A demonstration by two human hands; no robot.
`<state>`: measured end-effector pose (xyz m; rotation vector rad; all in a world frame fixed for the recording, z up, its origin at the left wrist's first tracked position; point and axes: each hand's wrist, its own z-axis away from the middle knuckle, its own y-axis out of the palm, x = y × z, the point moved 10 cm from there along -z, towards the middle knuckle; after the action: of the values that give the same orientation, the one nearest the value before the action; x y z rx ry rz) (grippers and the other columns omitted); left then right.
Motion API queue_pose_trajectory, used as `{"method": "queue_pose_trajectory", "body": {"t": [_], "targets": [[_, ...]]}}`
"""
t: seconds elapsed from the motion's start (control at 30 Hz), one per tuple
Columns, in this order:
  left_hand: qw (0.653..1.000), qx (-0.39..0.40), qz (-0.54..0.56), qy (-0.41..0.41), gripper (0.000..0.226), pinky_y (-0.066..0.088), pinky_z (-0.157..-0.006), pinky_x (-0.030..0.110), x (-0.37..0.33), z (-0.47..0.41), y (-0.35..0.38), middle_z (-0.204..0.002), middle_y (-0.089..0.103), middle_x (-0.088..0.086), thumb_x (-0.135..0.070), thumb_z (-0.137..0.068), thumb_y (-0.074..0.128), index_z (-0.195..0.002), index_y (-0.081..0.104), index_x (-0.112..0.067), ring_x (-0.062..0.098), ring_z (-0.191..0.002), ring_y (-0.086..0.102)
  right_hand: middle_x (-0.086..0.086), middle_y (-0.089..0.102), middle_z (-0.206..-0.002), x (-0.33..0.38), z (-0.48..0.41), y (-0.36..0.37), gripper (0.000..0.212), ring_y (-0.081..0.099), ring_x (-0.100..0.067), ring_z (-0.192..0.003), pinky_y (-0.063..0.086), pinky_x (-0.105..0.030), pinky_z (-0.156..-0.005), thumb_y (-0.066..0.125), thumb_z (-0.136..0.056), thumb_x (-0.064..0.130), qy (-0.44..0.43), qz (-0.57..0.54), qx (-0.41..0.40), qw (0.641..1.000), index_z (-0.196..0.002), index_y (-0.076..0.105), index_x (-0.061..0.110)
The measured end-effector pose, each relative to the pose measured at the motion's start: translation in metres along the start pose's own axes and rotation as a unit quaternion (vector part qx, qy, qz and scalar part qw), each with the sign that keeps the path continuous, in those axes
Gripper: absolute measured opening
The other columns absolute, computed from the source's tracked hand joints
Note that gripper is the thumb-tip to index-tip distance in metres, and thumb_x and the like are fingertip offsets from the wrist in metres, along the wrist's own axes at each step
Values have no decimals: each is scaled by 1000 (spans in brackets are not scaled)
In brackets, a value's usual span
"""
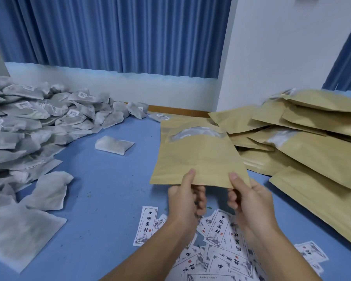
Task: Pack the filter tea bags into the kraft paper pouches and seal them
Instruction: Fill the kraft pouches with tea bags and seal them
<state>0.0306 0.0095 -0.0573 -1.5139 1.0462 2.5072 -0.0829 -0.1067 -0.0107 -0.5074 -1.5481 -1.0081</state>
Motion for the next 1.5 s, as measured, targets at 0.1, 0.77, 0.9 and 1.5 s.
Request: {"method": "queue_pose_trajectory", "body": {"t": [0.1, 0.77, 0.9, 1.5], "targets": [[1000, 1, 14, 16, 34, 18, -39, 20, -4, -4, -4, -54, 48, 6, -26, -92, 70, -63, 59, -11, 14, -42, 33, -2, 52, -61, -1, -3, -13, 12, 42, -10, -48, 31, -19, -38, 72, -90, 15, 19, -56, -37, 998, -85, 66, 5], [995, 27, -19, 98, 25, 59, -70, 38, -17, 7, 14, -92, 76, 8, -8, -102, 49, -115, 68, -18, 23, -73, 70, -14, 63, -65, -16, 13, 22, 17, 54, -22, -48, 40, -26, -43, 62, -94, 9, 94, -21, 31, 995, -104, 64, -5], [986, 56, -83, 131, 42, 50, -103, 51, -19, 4, 27, -123, 71, 5, -2, -102, 47, -136, 56, -25, 27, -115, 67, -12, 76, -105, -7, 7, 6, 22, 72, -31, -89, 52, -33, -60, 58, -96, 4, 63, -73, -6, 995, -117, 65, 6], [836, 157, -471, 233, 68, 42, -109, 32, -78, -104, 217, -139, 59, 16, -39, -95, 66, -152, 40, -14, 24, -129, 56, -18, 66, -117, 128, -197, -56, 22, 66, -25, -114, 59, -22, -77, 63, -90, -10, -37, -205, -95, 973, -111, 59, -12]]}}
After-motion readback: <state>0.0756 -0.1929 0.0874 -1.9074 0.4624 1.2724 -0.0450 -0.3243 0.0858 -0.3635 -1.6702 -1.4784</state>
